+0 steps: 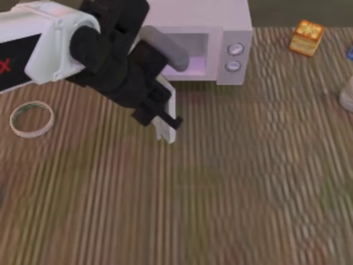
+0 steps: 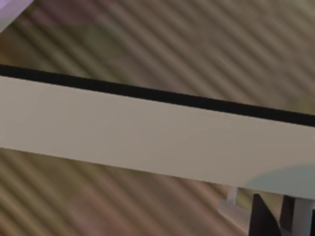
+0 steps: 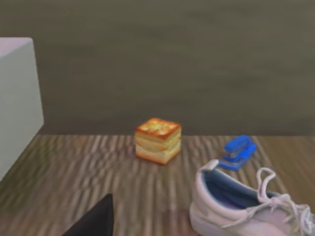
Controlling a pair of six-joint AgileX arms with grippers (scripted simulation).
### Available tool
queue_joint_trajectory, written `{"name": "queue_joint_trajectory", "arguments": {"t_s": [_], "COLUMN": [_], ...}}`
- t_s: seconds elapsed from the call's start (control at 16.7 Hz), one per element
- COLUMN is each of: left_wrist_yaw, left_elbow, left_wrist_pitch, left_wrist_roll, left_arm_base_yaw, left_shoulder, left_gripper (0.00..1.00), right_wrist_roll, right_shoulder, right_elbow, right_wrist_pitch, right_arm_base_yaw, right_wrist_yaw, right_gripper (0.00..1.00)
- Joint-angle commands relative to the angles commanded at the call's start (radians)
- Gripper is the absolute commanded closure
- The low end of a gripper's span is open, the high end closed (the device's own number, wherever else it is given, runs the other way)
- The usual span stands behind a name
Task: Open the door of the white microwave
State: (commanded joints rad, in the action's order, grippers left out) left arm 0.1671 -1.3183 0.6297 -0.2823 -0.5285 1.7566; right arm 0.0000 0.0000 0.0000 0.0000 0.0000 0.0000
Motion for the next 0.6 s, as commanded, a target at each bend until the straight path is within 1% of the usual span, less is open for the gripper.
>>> {"name": "queue_joint_trajectory", "arguments": {"t_s": [0.12,0.42,0.6], "left_wrist_yaw": [0.015,0.077,0.085], "left_elbow": [0.007,0.031,0.036], "left_wrist_pitch": [0.007,0.029,0.034], "left_wrist_roll": [-0.031,-0.159,-0.176], "left_arm_base_yaw": [0.013,0.065,0.073], "left_shoulder": [-0.006,-0.036,-0.038], "left_gripper": [1.00,1.00,1.00], "right_wrist_roll": [0.000,0.000,0.000], "right_shoulder": [0.000,0.000,0.000], "right_elbow": [0.000,0.000,0.000], "right_wrist_pitch": [0.000,0.000,0.000], "right_arm_base_yaw": [0.000,0.000,0.000], "right_wrist_yaw": [0.000,0.000,0.000], "right_gripper": [0.00,0.00,0.00]}}
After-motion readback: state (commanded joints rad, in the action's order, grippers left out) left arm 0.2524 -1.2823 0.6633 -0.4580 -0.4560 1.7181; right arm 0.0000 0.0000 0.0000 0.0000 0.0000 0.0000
